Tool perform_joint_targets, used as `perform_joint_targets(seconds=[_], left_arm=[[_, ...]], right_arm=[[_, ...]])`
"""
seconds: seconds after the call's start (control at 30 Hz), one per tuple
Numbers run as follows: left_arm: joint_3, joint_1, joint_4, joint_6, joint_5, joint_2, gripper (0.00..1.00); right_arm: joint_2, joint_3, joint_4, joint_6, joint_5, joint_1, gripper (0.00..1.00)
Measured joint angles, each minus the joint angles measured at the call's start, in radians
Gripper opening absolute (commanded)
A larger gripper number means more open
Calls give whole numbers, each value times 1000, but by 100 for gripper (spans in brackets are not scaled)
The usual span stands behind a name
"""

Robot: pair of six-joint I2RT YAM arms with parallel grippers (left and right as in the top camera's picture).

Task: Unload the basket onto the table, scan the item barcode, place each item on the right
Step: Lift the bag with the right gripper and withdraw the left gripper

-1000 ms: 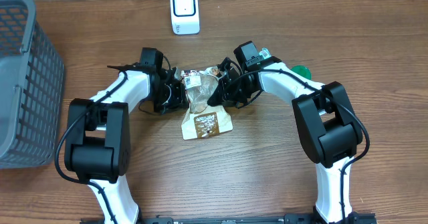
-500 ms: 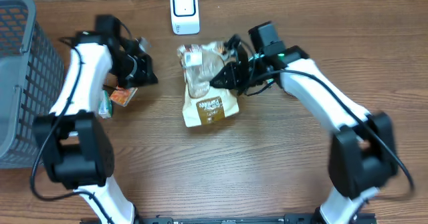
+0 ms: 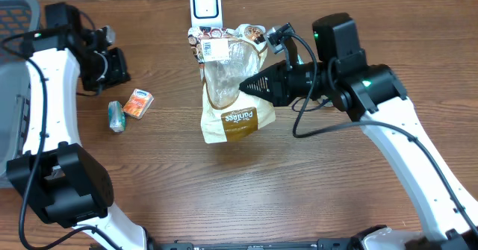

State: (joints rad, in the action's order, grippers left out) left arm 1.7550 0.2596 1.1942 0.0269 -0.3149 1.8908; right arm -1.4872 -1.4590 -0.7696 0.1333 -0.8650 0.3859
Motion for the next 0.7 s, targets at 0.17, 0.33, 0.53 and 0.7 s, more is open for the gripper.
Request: perform_joint_targets(seconds=[0.17, 0.33, 0.53, 0.7], left_arm=[[0, 38, -13, -28, 23, 0, 100], [0, 40, -20, -31, 43, 0, 99], [0, 40, -31, -31, 51, 0, 100], [0, 40, -32, -31, 58, 0, 100]], right_arm=[[20, 0, -10, 11, 20, 1, 4], [-2, -29, -60, 36, 121, 22, 4], [-162, -315, -255, 17, 391, 82, 4], [-352, -592, -190, -89, 817, 148, 4]])
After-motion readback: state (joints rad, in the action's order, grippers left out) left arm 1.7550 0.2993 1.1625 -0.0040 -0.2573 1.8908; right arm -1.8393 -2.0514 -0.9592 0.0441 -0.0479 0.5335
